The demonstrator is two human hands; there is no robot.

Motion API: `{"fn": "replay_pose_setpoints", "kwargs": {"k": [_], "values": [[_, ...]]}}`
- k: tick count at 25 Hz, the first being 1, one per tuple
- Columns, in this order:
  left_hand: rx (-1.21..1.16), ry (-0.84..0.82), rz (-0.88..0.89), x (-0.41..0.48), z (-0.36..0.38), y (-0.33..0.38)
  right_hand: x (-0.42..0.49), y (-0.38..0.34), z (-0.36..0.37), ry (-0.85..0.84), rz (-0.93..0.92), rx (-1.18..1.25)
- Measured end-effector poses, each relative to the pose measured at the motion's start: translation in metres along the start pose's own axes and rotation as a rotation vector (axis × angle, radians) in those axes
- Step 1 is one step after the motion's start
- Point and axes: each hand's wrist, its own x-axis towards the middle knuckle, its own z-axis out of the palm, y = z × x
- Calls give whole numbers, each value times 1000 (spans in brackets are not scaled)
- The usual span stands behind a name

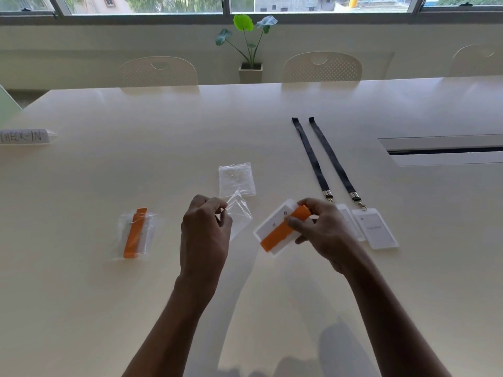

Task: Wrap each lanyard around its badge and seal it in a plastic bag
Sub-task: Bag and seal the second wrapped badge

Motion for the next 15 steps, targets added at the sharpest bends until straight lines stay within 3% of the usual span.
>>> {"fn": "replay_pose_setpoints", "kwargs": {"k": [6,12,15], "values": [[17,-1,0,2,13,-4,-24,-35,7,126,-176,279],[-27,34,42,1,21,-2,-37,-38,49,348,-331,-106],[-67,51,45,1,21,1,-41,-34,62,387,-343,-187]]}}
